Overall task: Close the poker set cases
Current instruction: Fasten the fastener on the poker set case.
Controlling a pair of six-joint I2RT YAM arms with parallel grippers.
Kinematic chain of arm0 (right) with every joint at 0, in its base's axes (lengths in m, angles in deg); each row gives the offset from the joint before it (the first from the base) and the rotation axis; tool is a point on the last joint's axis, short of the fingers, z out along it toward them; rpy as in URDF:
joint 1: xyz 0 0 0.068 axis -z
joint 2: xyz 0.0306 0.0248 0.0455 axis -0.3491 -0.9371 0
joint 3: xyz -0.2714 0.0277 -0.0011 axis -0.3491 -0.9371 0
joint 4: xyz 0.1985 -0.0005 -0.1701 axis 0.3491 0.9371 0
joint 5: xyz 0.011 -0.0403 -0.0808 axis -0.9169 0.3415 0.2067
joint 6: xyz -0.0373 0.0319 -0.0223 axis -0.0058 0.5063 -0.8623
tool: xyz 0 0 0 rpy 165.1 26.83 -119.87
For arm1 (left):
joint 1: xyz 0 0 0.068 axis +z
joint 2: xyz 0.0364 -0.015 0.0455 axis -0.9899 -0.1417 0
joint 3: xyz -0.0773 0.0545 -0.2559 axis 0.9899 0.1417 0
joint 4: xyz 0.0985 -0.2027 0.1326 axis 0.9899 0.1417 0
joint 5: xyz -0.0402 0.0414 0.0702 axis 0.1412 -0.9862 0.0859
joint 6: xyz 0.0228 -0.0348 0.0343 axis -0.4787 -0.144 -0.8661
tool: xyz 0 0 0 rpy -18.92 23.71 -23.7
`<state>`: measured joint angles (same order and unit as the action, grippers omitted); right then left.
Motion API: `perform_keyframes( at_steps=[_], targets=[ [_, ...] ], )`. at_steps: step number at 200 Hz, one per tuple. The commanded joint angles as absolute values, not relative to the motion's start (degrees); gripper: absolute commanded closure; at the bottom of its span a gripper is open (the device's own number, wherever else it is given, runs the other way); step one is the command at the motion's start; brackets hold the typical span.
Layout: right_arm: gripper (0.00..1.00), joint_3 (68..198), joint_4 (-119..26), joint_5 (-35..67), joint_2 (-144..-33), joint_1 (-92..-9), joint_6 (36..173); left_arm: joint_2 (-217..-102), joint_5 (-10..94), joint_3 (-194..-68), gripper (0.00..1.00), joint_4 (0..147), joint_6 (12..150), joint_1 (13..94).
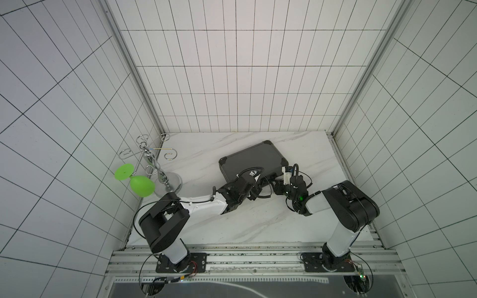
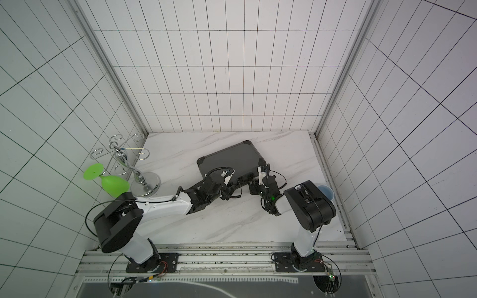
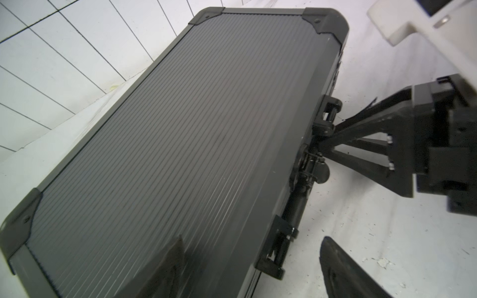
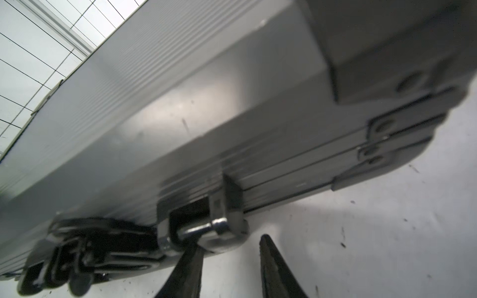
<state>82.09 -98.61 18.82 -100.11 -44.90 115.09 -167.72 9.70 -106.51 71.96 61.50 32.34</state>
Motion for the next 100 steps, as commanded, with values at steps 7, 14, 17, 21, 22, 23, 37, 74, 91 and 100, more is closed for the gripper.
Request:
perform_keyframes(
  at_steps=[7, 14, 17, 21, 22, 23, 37, 74, 91, 100],
  targets=[
    [0.57, 79.7, -93.5, 19.5, -94.9, -46.5, 112.7, -168.6, 6.9, -110.7, 0.17, 73.1, 63.9, 34.5],
    [0.56, 79.7, -92.2, 19.8, -93.6, -47.1, 111.8, -168.8, 7.9, -111.6, 0.17, 73.5, 65.6, 35.6],
    [0.56, 79.7, -91.7, 20.0, -93.1, -47.3, 111.5, -168.8, 8.3, -112.0, 0.17, 73.6, 66.2, 36.2],
    [0.55, 79.8, -91.0, 20.2, -92.5, -47.6, 111.2, -169.0, 8.8, -112.5, 0.17, 73.9, 66.9, 36.9],
    [0.55, 79.8, -90.8, 20.3, -92.3, -47.7, 111.1, -169.0, 8.9, -112.6, 0.17, 74.0, 67.1, 37.1],
    [0.55, 79.8, -90.7, 20.4, -92.1, -47.7, 111.0, -169.0, 9.0, -112.7, 0.17, 74.0, 67.3, 37.2],
    [0.54, 80.0, -89.2, 20.5, -90.4, -48.4, 110.0, -169.4, 10.4, -114.4, 0.17, 74.9, 68.6, 39.0],
    [0.53, 80.3, -86.6, 19.6, -88.5, -49.5, 108.9, -169.3, 10.6, -117.4, 0.17, 76.5, 68.2, 40.0],
    [0.53, 80.3, -85.5, 20.1, -88.1, -50.1, 108.6, -169.5, 11.1, -118.0, 0.17, 76.4, 68.4, 40.7],
    [0.53, 80.2, -85.3, 20.4, -88.0, -50.2, 108.4, -169.8, 11.4, -118.2, 0.17, 76.2, 68.7, 41.2]
  ],
)
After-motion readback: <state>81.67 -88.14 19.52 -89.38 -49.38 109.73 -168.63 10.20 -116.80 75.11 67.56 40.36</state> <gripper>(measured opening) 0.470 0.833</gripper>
